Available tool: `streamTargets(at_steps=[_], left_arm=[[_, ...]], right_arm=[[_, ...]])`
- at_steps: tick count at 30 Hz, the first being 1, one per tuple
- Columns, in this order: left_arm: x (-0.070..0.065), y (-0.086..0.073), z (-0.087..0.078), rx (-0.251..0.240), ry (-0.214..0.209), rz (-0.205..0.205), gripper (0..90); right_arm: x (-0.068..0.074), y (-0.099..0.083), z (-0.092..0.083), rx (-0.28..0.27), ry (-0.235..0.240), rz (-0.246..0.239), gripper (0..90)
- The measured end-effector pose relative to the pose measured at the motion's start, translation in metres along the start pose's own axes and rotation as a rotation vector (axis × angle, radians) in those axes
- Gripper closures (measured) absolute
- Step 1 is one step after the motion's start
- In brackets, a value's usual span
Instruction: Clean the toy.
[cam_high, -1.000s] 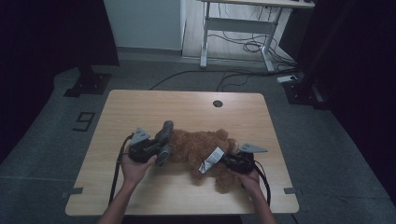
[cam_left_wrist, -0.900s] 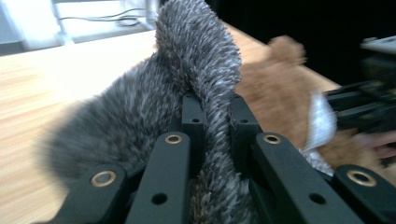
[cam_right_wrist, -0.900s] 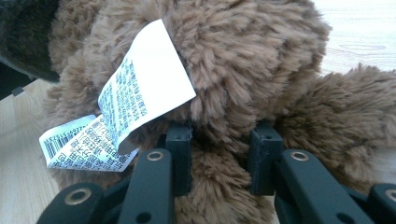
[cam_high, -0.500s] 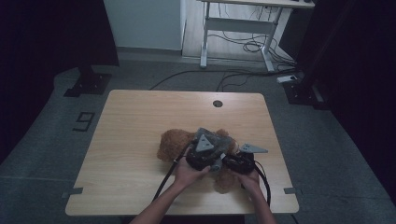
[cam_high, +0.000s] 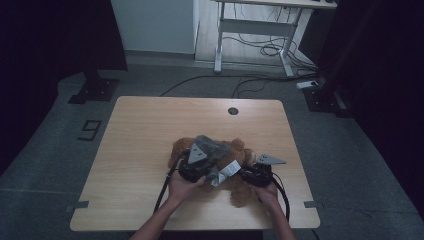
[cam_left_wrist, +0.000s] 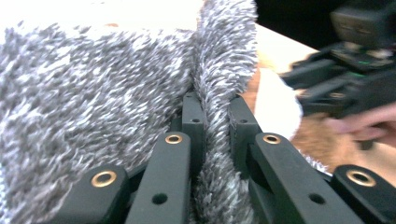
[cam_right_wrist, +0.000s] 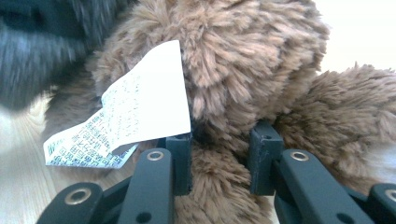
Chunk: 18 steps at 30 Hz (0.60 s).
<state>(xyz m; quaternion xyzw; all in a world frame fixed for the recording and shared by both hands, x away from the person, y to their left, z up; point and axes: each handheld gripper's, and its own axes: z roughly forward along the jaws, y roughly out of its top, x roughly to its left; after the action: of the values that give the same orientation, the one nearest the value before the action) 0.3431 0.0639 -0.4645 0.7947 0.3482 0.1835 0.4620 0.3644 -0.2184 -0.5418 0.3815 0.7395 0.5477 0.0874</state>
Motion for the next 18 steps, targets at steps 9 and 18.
streamTargets(at_steps=[9,18], left_arm=[[0.06,-0.016,-0.049,-0.052,0.07,-0.122,80.4],[0.095,-0.048,-0.04,-0.007,0.078,-0.238,80.5]], right_arm=[[-0.001,-0.001,-0.001,0.002,0.007,0.002,67.1],[-0.001,-0.001,0.0,0.0,0.008,0.01,67.2]])
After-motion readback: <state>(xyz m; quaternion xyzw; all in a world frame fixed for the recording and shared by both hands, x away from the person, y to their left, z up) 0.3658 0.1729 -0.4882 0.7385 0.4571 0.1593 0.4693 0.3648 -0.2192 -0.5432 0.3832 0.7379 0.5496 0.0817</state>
